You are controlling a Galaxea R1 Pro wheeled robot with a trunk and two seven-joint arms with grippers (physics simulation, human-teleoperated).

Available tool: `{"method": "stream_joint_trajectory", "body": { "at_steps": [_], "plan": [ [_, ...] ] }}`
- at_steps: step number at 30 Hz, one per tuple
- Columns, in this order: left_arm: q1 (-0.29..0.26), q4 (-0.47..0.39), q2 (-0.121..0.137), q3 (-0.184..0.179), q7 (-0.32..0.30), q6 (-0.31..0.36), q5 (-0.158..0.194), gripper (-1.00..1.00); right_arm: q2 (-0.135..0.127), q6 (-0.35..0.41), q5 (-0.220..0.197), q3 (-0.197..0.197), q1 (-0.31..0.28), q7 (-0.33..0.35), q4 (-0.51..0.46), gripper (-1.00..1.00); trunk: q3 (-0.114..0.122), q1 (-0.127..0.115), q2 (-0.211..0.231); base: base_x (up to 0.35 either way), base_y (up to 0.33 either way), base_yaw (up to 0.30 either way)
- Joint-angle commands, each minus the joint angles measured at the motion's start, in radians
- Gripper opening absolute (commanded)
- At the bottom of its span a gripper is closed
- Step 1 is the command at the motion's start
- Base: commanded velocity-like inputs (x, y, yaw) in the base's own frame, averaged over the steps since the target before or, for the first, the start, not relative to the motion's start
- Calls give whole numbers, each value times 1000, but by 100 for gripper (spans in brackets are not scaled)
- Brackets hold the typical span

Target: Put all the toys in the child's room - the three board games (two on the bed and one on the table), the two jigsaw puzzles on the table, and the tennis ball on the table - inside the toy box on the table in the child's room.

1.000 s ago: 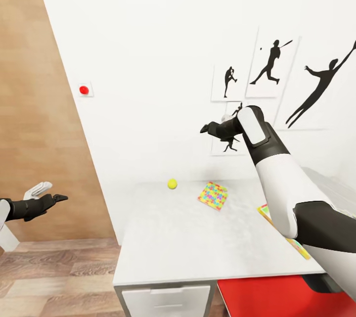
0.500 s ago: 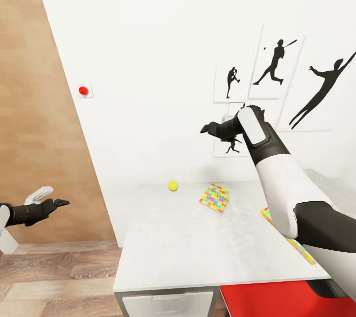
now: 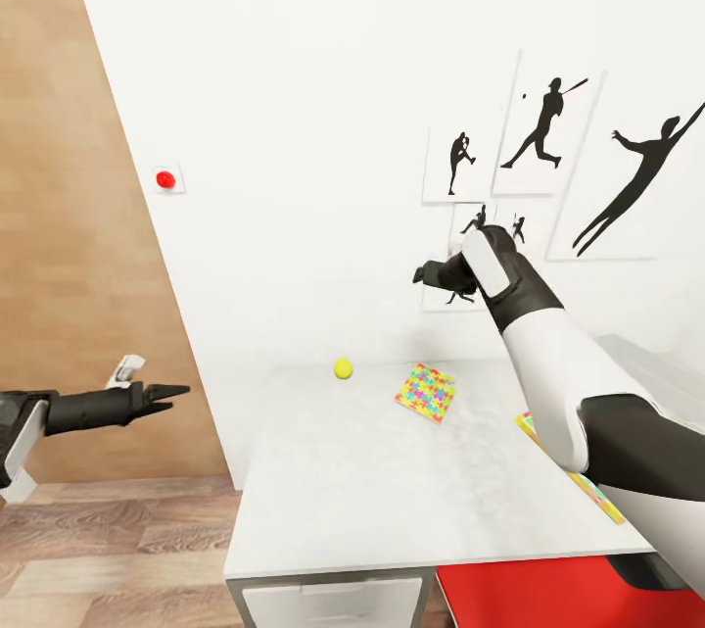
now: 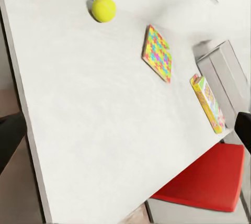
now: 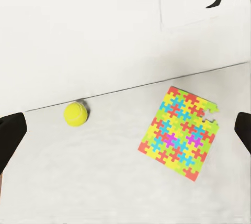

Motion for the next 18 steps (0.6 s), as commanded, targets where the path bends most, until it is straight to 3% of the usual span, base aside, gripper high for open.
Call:
{"method": "stream_joint_trajectory", "body": {
  "at_steps": [1,7,13,18],
  "plan": [
    [-2,-1,-2,0,-5,14,2,100,0,1,-9,2,-1,-10,12,100,-2,1,-3,0,0,0],
    [-8,-87,-33,-1,-19,91,9,100,1,-26,-2,4,-1,-5,62,100,-2,1,-3,0,0,0],
    [-12,-112,-37,2,-47,103,42,100,0,-48,-2,0,-1,0,64,100,-2,1,-3,0,0,0],
    [-13,-114,-35,3,-59,104,48,100,-1,-53,-2,-3,-1,1,66,100,-6,1,-3,0,0,0]
  ]
}}
